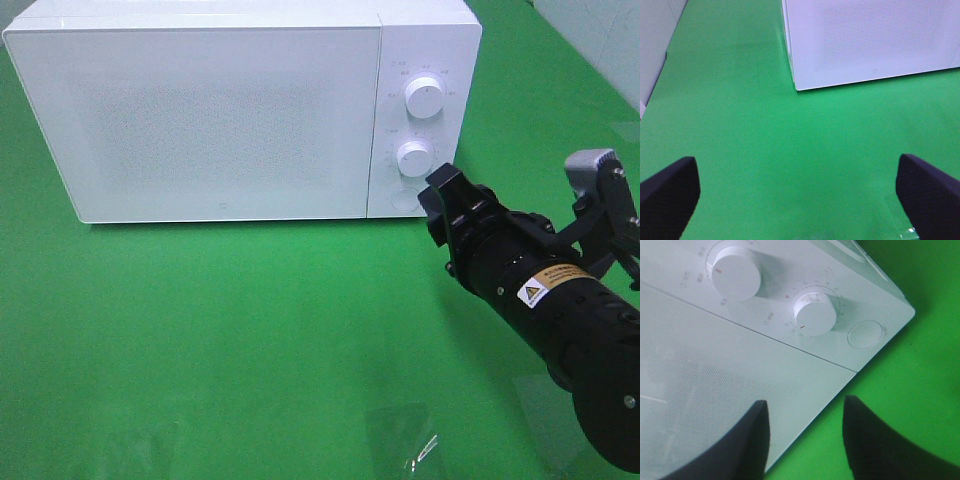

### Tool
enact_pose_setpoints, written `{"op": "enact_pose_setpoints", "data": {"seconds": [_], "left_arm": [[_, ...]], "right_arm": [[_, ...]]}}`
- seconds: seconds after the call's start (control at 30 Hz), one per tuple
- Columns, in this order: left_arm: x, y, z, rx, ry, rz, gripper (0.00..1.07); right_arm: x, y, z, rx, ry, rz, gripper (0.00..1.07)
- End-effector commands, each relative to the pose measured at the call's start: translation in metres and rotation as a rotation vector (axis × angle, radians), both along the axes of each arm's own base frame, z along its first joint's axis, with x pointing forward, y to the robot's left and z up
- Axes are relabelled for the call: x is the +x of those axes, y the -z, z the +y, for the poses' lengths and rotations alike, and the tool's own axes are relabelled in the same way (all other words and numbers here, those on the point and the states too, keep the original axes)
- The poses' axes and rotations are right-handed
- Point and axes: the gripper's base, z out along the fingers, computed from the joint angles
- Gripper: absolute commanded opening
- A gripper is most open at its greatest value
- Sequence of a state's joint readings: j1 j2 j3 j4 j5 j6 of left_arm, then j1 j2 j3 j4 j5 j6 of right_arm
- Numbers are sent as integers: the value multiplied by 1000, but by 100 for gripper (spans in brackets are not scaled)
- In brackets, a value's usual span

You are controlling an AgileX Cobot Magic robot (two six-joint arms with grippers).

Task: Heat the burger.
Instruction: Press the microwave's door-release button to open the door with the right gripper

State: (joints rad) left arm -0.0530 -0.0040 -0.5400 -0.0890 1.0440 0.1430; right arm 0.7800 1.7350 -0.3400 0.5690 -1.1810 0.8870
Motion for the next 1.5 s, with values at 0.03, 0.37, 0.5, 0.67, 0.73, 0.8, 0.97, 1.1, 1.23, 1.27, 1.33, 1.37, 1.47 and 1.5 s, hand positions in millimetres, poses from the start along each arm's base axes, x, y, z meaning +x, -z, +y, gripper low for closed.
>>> {"op": "enact_pose_setpoints", "data": {"seconds": [0.03, 0.37, 0.5, 0.67, 0.73, 0.8, 0.97, 1.1, 1.23, 1.27, 1.33, 1.37, 1.47, 1.5], "left_arm": [[0, 0, 0, -3, -5, -8, 100], [0, 0, 0, -3, -5, -8, 100], [0, 0, 0, -3, -5, -8, 100], [0, 0, 0, -3, -5, -8, 100], [0, 0, 0, -3, -5, -8, 100], [0, 0, 0, -3, -5, -8, 100], [0, 0, 0, -3, -5, -8, 100], [0, 0, 0, -3, -5, -8, 100], [0, 0, 0, -3, -5, -8, 100], [0, 0, 0, -3, -5, -8, 100], [0, 0, 0, -3, -5, -8, 100], [0, 0, 0, -3, -5, -8, 100], [0, 0, 0, -3, -5, -8, 100], [0, 0, 0, -3, -5, -8, 100]], "right_arm": [[1, -3, 3, 237, 23, 38, 28], [0, 7, -2, 381, 125, 177, 0], [2, 8, -2, 421, 148, 204, 0], [14, 5, 2, 445, 162, 230, 0], [20, 4, -2, 446, 185, 229, 0], [24, 5, -3, 441, 193, 230, 0], [40, 13, -4, 419, 189, 249, 0], [55, 28, 3, 487, 209, 288, 0], [64, 35, 10, 489, 213, 301, 0], [64, 35, 10, 489, 213, 301, 0], [70, 41, 14, 486, 216, 311, 0], [70, 41, 14, 486, 216, 311, 0], [81, 47, 13, 487, 232, 312, 0], [81, 47, 13, 487, 232, 312, 0]]}}
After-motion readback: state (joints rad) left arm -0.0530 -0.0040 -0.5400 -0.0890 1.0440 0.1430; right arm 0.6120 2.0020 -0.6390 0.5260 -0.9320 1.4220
